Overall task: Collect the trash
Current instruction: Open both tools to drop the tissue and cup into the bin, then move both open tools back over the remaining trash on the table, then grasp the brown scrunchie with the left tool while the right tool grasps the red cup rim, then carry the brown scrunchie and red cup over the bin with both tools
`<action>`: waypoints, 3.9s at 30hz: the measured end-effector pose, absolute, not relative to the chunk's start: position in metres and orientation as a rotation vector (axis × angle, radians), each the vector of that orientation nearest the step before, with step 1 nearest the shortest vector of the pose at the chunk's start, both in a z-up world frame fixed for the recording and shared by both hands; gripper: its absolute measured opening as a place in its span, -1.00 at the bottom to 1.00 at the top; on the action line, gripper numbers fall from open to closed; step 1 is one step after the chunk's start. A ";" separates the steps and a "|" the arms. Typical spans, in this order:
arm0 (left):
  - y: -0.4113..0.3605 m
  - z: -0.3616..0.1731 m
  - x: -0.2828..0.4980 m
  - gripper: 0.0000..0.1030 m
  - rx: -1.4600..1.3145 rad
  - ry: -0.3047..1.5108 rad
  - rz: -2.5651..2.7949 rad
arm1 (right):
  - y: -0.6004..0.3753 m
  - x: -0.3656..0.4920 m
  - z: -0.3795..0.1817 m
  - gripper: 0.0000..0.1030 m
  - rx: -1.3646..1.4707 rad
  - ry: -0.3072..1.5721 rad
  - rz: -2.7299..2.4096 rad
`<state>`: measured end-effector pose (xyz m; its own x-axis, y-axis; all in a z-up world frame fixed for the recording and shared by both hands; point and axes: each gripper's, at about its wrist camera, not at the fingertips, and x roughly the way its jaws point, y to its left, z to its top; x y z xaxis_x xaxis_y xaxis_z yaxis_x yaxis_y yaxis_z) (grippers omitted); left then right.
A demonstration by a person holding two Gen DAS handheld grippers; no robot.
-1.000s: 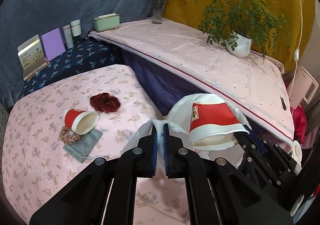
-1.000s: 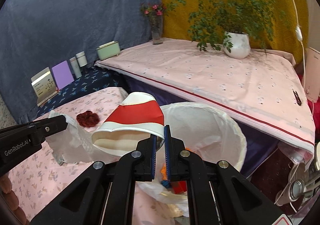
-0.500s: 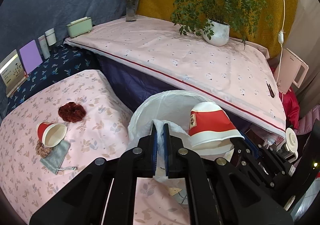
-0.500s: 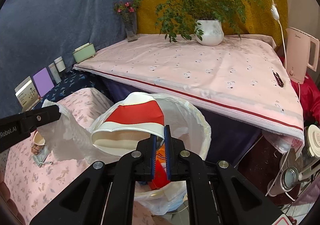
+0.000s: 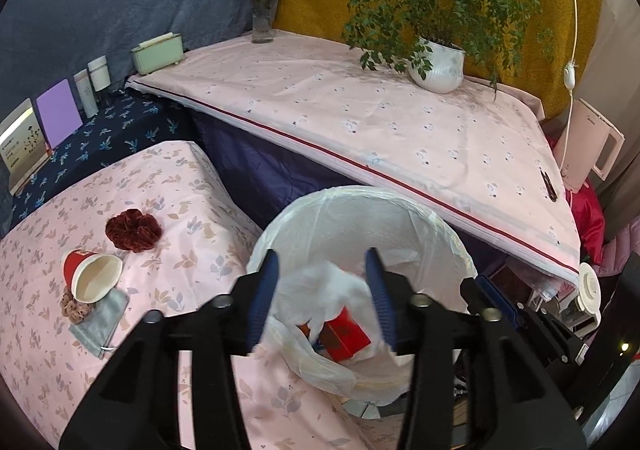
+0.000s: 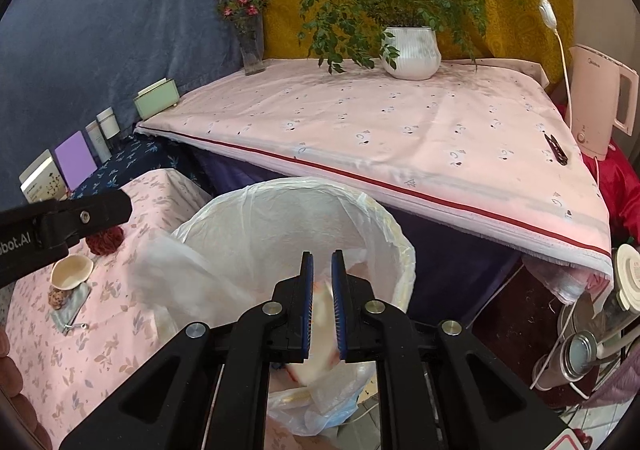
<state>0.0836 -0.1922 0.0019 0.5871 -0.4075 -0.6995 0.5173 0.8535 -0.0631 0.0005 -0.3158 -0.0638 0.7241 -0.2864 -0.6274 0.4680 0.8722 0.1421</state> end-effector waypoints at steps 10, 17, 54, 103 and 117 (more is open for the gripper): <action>-0.172 0.000 0.089 0.09 0.138 0.774 -0.490 | -0.302 0.005 -0.059 -0.46 0.297 0.635 -0.393; -0.147 0.001 0.087 0.21 0.112 0.767 -0.443 | -0.282 0.006 -0.051 -0.32 0.270 0.630 -0.367; 0.069 -0.056 0.117 0.53 -0.063 0.891 -0.038 | -0.116 0.065 -0.051 -0.24 0.119 0.709 -0.060; 0.152 -0.108 0.215 -0.73 -0.221 1.029 -0.050 | 0.014 0.189 -0.108 -0.86 0.072 0.830 0.229; 0.105 -0.061 0.183 -0.73 -0.171 0.952 -0.130 | -0.020 0.150 -0.065 -0.94 0.087 0.736 0.172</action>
<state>0.1829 0.1050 -0.0615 0.5735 -0.1858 -0.7979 0.0353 0.9786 -0.2026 0.1501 -0.0203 -0.0646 0.7281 0.1861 -0.6598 -0.1252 0.9824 0.1389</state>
